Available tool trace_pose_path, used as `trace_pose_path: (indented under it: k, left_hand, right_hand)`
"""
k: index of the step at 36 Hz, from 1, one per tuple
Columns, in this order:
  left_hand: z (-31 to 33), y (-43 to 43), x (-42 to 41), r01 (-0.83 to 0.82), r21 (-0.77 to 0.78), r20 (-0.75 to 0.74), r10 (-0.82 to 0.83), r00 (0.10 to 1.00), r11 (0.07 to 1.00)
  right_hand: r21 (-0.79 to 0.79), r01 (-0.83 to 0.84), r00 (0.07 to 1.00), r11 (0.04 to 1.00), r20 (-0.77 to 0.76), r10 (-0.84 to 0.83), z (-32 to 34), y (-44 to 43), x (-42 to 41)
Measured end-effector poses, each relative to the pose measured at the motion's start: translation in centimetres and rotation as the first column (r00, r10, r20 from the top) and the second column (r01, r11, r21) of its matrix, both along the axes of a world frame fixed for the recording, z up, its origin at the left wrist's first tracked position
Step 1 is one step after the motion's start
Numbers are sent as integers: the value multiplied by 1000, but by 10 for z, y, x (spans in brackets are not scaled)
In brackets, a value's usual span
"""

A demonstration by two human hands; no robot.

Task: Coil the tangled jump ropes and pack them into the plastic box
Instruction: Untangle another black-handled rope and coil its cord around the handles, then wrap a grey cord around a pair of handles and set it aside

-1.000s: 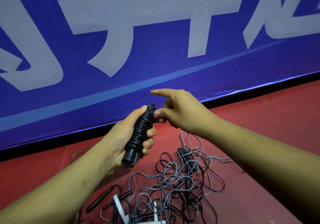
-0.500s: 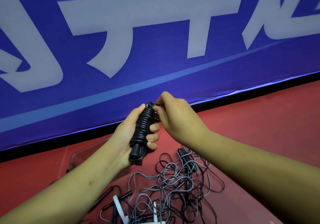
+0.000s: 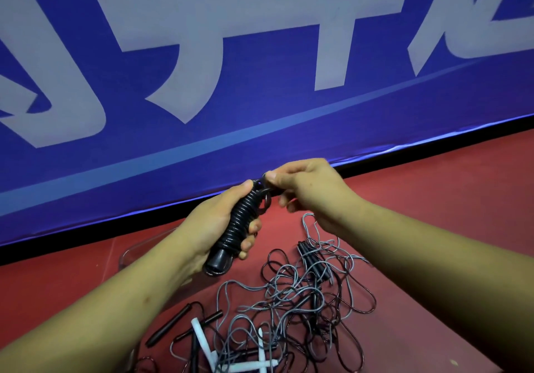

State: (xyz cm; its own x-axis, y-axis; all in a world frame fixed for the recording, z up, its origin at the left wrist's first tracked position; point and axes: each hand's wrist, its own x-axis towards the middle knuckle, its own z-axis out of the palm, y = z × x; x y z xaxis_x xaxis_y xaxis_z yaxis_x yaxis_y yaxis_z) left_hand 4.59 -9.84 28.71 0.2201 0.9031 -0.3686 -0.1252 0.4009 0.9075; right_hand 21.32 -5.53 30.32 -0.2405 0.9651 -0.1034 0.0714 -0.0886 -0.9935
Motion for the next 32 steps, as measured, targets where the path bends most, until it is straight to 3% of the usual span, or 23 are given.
trace_pose_path:
  k: [3,6,11,16,22,27,32]
  left_hand:
    - [4,-3,3,-48,-31,61,50,997,998]
    - [5,0,2,-72,-31,91,75,993,997]
    - [-1,-3,-2,-67,48,8,67,998,997]
    - [-6,3,-16,-35,-33,142,39,989,999]
    - [-42,15,-28,21,-43,-159,-27,987,999]
    - [-89,43,-41,46,13,-413,-37,910,999]
    - [-155,65,-46,34,33,-564,-9,826,999]
  right_hand:
    - [-62,137,985,989,-102,-143,3,5,5]
    - [-132,154,966,979,-190,-177,3,5,9]
    - [-136,58,984,989,-160,-80,-3,6,10]
    - [-286,145,958,947,-201,-207,-18,12,12]
    - [-400,230,956,887,-78,-283,-46,28,0]
    - [-455,229,967,861,6,-254,-85,54,-19]
    - [-516,280,957,810,83,-279,-155,78,-40]
